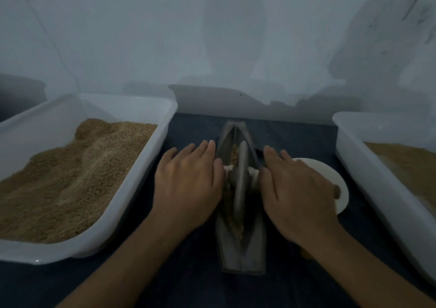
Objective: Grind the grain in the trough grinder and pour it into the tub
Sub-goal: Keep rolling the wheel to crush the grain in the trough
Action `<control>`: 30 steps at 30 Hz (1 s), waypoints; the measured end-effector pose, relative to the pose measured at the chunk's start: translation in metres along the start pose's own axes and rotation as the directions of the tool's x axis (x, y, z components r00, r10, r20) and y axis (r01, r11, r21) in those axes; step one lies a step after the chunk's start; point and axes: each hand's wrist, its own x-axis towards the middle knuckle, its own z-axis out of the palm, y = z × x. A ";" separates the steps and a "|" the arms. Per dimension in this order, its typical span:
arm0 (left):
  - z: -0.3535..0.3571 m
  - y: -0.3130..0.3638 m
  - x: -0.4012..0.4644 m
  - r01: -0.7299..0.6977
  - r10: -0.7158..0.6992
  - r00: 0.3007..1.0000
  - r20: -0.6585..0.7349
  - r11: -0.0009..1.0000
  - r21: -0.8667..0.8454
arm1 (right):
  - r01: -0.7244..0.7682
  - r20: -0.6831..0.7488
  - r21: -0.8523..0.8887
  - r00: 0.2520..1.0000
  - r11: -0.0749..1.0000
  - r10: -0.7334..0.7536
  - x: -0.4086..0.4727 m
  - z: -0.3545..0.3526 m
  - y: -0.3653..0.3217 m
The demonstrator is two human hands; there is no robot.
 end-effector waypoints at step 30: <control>-0.005 0.007 0.003 0.122 -0.119 0.990 0.068 0.992 -0.041 | -0.068 0.155 0.066 0.986 0.996 0.058 0.014 0.004 -0.007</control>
